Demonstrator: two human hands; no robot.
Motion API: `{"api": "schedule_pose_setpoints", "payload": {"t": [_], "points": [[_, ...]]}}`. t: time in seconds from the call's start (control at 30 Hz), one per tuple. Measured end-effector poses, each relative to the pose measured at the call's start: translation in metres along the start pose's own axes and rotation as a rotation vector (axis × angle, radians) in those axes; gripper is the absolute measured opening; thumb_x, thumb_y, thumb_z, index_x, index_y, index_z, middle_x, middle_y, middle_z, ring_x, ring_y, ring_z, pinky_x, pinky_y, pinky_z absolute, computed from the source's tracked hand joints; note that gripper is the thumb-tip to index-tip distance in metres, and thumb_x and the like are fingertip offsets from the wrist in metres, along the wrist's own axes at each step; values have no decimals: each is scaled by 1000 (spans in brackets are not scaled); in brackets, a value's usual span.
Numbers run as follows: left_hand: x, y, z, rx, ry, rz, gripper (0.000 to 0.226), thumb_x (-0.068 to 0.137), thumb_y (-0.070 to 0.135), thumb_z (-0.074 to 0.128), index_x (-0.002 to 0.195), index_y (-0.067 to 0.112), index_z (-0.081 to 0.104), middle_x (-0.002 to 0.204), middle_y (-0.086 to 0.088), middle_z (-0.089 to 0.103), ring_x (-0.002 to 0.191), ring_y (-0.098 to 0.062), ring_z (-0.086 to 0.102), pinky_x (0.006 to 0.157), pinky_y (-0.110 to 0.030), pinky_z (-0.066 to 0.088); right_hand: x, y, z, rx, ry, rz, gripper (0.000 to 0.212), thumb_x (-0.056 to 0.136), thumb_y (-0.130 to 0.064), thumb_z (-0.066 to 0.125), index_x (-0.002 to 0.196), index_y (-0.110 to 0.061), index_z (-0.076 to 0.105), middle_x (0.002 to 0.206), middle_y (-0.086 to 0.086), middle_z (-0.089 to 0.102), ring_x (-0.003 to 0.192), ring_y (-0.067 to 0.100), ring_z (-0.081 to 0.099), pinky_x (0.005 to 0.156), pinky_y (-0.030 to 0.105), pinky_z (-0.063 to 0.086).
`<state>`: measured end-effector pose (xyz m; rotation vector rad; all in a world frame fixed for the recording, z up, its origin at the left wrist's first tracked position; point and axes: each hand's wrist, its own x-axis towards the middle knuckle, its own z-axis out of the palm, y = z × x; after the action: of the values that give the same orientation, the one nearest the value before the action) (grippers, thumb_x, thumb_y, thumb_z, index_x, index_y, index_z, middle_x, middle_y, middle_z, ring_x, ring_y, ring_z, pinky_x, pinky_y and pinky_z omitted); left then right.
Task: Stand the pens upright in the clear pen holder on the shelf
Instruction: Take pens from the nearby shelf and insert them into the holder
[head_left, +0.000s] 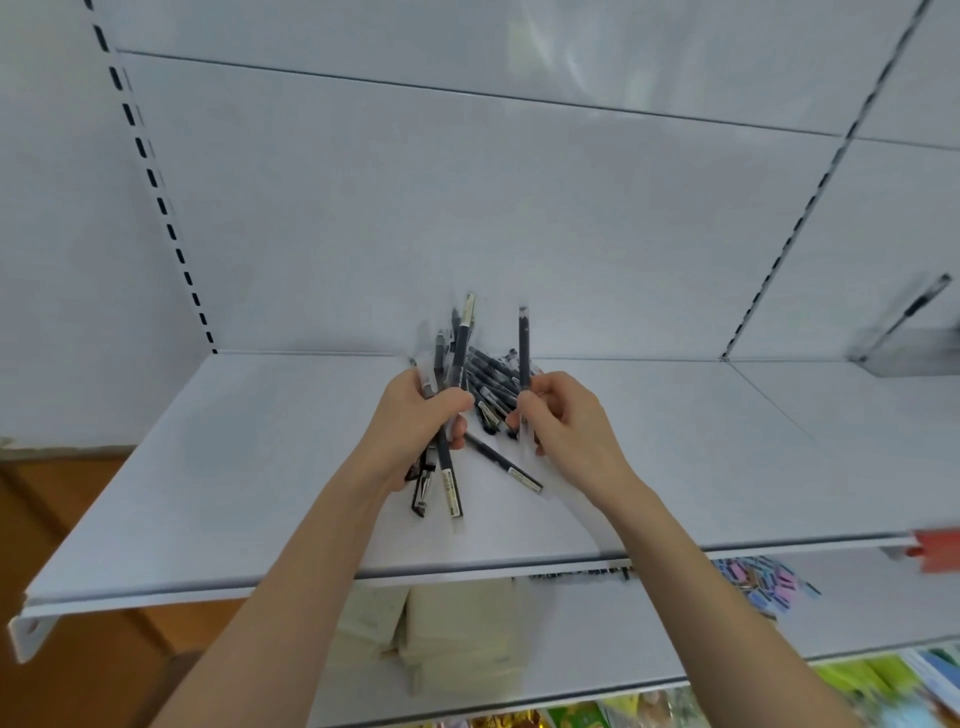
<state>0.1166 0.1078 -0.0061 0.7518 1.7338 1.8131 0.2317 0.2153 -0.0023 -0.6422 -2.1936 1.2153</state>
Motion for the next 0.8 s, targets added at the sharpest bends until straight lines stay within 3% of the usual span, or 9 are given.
{"api": "schedule_pose_setpoints", "payload": {"t": [0.13,0.3,0.43,0.6,0.67,0.8], "points": [[-1,6,6,50,11,75,12,83,8,62,81,5,51,48,-5,51,37,-11,43,38,-17,37,-3,-2,-4,34,12,14,8,90,-20,49,82,-24,49,73,-5,67,62,13,51,60,30,42],[2,12,12,64,22,169,19,80,11,68,90,2,53,53,-7,52,39,-12,45,45,-21,44,-5,-4,-7,30,45,25,11,90,-20,49,82,-28,48,80,1,69,53,-2,52,59,22,39],[4,15,15,50,12,167,13,83,12,64,86,3,56,49,-5,54,40,-11,49,45,-19,44,-6,-6,-9,2,65,11,12,90,-20,49,81,-29,49,83,7,69,63,14,53,64,37,47],[5,16,18,25,3,168,15,84,16,61,88,3,54,45,0,53,43,-10,49,47,-15,42,-6,-10,-8,6,90,-18,11,90,-20,50,83,-27,53,82,8,69,75,30,59,65,37,47],[5,18,19,7,11,173,19,84,20,62,90,3,54,46,1,53,44,-10,48,47,-15,41,-8,-10,-9,26,79,-33,10,91,-20,49,86,-25,55,77,6,67,78,27,62,66,34,47],[7,24,25,-67,61,147,25,85,25,63,95,4,54,51,-2,55,41,-9,47,44,-20,40,-17,-11,-12,99,9,-55,13,93,-14,45,90,-14,58,66,0,56,60,12,53,60,21,44]]}}
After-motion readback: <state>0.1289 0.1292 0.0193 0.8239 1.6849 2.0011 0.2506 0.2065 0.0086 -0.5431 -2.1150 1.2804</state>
